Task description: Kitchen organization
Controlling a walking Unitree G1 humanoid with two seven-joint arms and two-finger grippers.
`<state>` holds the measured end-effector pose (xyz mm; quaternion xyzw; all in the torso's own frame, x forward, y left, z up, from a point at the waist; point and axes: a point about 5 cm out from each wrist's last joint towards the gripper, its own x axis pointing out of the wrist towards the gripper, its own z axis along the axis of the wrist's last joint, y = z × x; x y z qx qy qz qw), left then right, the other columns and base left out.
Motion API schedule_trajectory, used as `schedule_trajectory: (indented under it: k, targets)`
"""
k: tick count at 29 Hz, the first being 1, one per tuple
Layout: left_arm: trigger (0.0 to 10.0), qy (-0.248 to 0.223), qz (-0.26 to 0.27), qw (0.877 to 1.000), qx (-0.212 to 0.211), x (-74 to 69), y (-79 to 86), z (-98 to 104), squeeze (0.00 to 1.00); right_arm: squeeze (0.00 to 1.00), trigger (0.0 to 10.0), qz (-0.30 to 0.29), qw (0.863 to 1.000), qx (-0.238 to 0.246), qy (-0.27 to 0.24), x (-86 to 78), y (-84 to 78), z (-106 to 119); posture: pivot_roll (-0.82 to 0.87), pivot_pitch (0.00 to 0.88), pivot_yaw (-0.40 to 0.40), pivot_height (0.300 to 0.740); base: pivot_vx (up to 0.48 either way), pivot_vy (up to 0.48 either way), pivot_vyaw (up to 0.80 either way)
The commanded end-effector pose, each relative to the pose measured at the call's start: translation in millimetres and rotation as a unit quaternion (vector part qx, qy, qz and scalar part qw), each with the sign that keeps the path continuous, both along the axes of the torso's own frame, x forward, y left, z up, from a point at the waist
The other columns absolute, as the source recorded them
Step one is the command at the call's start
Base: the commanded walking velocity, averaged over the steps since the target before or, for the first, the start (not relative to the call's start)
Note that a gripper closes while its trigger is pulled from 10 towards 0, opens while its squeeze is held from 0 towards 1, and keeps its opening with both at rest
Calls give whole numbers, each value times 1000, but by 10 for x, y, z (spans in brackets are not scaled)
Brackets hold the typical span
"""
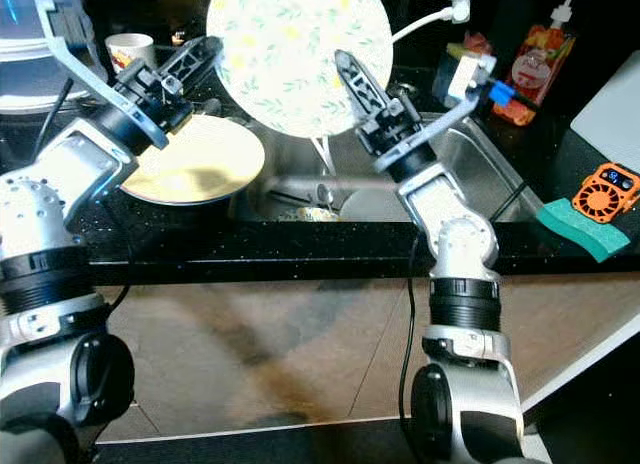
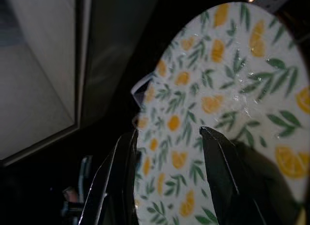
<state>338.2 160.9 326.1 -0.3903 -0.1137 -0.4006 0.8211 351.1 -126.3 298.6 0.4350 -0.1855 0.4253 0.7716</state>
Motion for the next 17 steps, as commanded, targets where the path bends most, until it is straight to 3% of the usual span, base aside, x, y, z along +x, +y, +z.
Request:
schedule_trajectory:
  k: [1, 10, 14, 17]
  targets:
    - [10000, -19, -15, 1000, -4, -42, -65, 54, 0, 0, 10000, -2, 1000, 3, 5, -23, -46, -18, 104, 0, -70, 740, 0, 0, 0]
    - [10000, -1, 42, 999, 1, 12, 93, 45, 0, 0, 10000, -34, 999, 18, -20, -125, -348, 61, 108, 0, -75, 740, 0, 0, 0]
    - [10000, -3, 66, 998, 3, 10, 188, 86, 0, 0, 10000, -68, 997, 24, -19, -198, -595, 21, 102, 0, -73, 740, 0, 0, 0]
    - [10000, -9, 60, 998, 1, 1, 176, 116, 0, 0, 10000, -68, 998, 17, -8, -196, -573, -34, 95, 0, -68, 740, 0, 0, 0]
